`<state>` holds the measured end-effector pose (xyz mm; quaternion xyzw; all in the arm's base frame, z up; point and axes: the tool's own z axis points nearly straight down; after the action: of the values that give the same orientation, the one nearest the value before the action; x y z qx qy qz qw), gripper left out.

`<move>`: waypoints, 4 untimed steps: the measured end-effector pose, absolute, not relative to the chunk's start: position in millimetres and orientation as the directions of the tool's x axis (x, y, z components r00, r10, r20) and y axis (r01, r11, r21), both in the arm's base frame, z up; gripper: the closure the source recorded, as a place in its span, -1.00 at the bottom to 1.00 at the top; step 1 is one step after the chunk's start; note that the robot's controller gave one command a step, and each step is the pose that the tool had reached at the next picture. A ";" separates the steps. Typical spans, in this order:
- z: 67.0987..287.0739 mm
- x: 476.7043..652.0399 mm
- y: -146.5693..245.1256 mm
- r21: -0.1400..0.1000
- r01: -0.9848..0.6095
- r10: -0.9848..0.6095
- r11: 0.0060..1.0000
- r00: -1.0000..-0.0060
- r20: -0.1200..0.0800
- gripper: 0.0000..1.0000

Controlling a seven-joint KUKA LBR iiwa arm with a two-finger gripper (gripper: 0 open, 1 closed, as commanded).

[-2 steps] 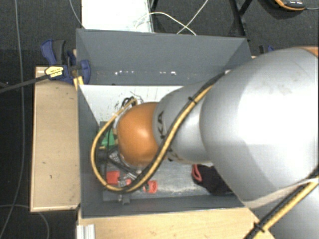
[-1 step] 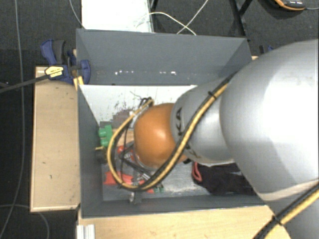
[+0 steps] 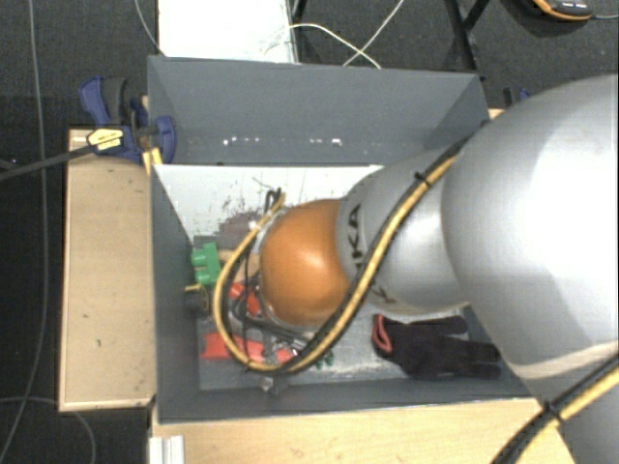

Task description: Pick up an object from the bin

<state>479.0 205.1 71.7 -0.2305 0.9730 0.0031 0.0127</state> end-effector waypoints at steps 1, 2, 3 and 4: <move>70.0 492.7 212.6 0.018 0.401 0.401 0.916 -0.916 -0.016 1.00; 70.4 492.6 212.6 0.018 0.407 0.407 0.913 -0.913 -0.016 1.00; 85.9 492.5 212.2 0.018 0.408 0.408 0.913 -0.913 -0.016 1.00; 109.7 491.1 211.3 0.014 0.406 0.406 0.914 -0.914 -0.012 1.00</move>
Offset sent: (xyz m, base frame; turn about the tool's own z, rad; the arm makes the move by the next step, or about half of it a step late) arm 0.0000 0.0000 0.0000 0.0000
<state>491.1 211.3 109.7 0.2076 0.9782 0.0055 0.0071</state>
